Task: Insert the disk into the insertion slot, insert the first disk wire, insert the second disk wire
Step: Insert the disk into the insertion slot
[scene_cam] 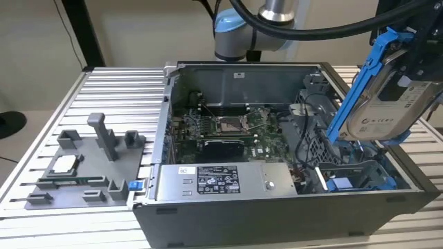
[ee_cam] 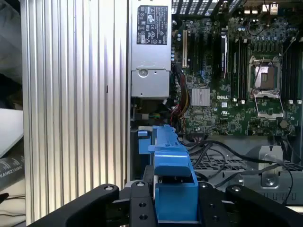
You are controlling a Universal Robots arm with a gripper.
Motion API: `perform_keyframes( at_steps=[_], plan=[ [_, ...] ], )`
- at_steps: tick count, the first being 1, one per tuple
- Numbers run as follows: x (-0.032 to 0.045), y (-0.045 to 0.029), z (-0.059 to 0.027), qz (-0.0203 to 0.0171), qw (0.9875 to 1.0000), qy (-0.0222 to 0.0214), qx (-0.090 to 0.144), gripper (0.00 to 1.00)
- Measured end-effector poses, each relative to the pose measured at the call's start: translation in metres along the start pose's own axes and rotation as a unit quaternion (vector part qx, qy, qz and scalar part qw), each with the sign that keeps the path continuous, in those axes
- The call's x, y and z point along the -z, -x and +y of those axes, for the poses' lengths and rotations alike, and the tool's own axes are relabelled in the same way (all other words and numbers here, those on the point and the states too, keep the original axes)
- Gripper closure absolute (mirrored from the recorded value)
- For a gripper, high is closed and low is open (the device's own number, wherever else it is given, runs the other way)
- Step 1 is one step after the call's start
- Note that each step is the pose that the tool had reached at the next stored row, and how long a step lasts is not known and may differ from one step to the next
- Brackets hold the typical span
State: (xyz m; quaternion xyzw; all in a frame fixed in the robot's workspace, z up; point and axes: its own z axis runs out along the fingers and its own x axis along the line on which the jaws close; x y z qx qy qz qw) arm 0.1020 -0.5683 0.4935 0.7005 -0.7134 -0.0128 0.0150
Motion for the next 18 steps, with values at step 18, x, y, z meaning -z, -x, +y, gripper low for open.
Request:
perform_keyframes(
  at_steps=[18],
  plan=[
    [-0.0153, -0.0098, -0.0091, -0.0001, 1.0000, 0.0000, 0.000, 1.00]
  ],
)
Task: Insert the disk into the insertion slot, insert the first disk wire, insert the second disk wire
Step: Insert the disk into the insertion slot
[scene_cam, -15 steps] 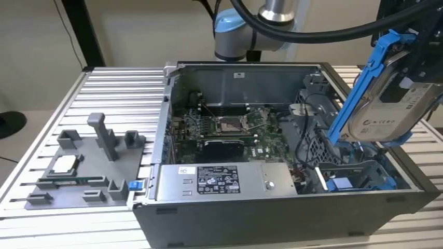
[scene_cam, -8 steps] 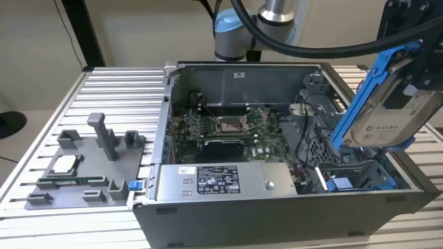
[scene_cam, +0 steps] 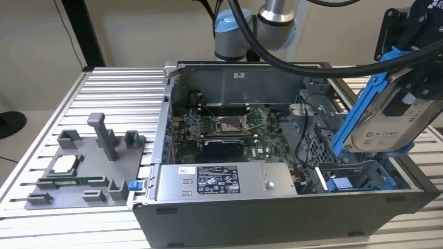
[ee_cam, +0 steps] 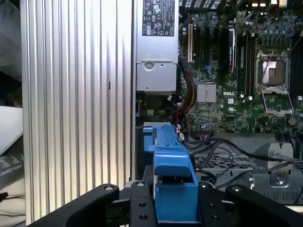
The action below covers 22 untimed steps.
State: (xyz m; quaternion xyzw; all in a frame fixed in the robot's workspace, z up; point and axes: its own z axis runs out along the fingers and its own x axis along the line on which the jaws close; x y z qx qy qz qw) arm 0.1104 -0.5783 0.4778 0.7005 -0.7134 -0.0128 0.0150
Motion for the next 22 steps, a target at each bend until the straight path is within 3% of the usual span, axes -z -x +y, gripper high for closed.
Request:
perform_keyframes(
  at_steps=[22],
  plan=[
    [-0.0262, -0.0021, -0.0062, -0.0001, 1.0000, 0.0000, 0.000, 1.00]
  ],
)
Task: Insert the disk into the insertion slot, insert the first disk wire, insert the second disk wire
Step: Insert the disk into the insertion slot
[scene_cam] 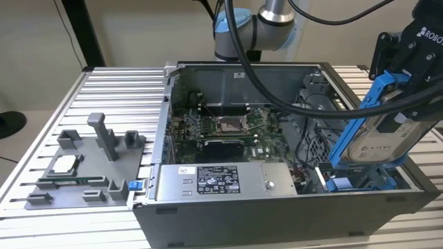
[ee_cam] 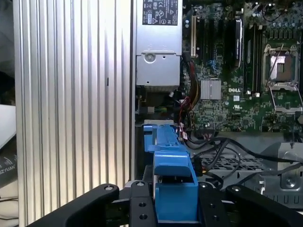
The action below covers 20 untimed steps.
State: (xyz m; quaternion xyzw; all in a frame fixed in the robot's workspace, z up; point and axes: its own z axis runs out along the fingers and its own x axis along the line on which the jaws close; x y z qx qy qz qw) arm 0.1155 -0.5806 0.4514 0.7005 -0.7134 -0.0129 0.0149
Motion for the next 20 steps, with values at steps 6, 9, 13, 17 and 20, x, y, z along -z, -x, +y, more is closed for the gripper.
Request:
perform_keyframes(
  at_steps=[6, 9, 13, 17, 20],
  plan=[
    [-0.0071, -0.0004, -0.0011, 0.0001, 1.0000, 0.0000, 0.000, 1.00],
    [-0.0094, -0.0005, -0.0014, 0.0000, 1.0000, 0.0000, 0.000, 1.00],
    [-0.0099, -0.0005, -0.0015, 0.0002, 1.0000, -0.0001, 0.000, 1.00],
    [-0.0100, -0.0005, -0.0015, 0.0000, 1.0000, -0.0002, 0.000, 1.00],
    [-0.0102, -0.0005, -0.0015, 0.0000, 1.0000, -0.0001, 0.000, 1.00]
  ],
)
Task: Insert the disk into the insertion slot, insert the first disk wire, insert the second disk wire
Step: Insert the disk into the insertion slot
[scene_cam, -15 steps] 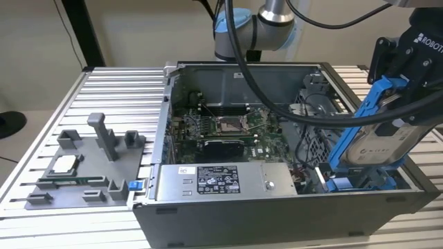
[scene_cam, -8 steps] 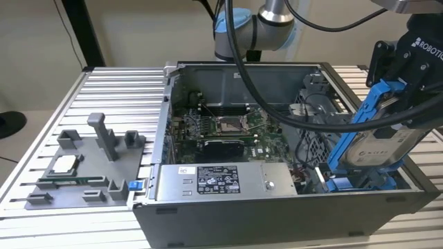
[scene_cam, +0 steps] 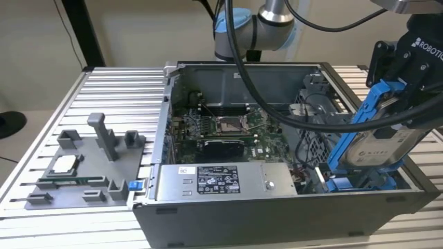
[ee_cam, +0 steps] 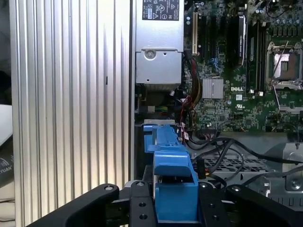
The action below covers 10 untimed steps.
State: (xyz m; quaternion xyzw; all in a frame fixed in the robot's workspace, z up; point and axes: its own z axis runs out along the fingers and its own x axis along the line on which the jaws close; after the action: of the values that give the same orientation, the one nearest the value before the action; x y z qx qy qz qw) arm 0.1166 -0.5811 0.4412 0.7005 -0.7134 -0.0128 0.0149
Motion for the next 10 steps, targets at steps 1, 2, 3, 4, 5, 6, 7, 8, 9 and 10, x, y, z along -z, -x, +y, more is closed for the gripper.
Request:
perform_keyframes(
  at_steps=[1, 2, 3, 4, 5, 6, 7, 8, 9, 10],
  plan=[
    [-0.0006, 0.0001, 0.0000, -0.0002, 1.0000, 0.0000, 0.000, 1.00],
    [-0.0012, 0.0001, 0.0000, -0.0001, 1.0000, 0.0000, 0.000, 1.00],
    [-0.0018, 0.0001, -0.0001, 0.0000, 1.0000, 0.0000, 0.000, 1.00],
    [-0.0028, 0.0001, -0.0001, 0.0000, 1.0000, 0.0000, 0.000, 1.00],
    [-0.0039, 0.0001, -0.0002, -0.0001, 1.0000, 0.0000, 0.000, 1.00],
    [-0.0049, 0.0001, -0.0002, 0.0000, 1.0000, 0.0000, 0.000, 1.00],
    [-0.0062, 0.0001, -0.0002, -0.0001, 1.0000, 0.0000, 0.000, 1.00],
    [-0.0075, 0.0001, -0.0003, -0.0001, 1.0000, 0.0000, 0.000, 1.00],
    [-0.0088, 0.0001, -0.0003, -0.0002, 1.0000, 0.0000, 0.000, 1.00],
    [-0.0099, 0.0001, -0.0004, -0.0003, 1.0000, 0.0000, 0.000, 1.00]
  ],
)
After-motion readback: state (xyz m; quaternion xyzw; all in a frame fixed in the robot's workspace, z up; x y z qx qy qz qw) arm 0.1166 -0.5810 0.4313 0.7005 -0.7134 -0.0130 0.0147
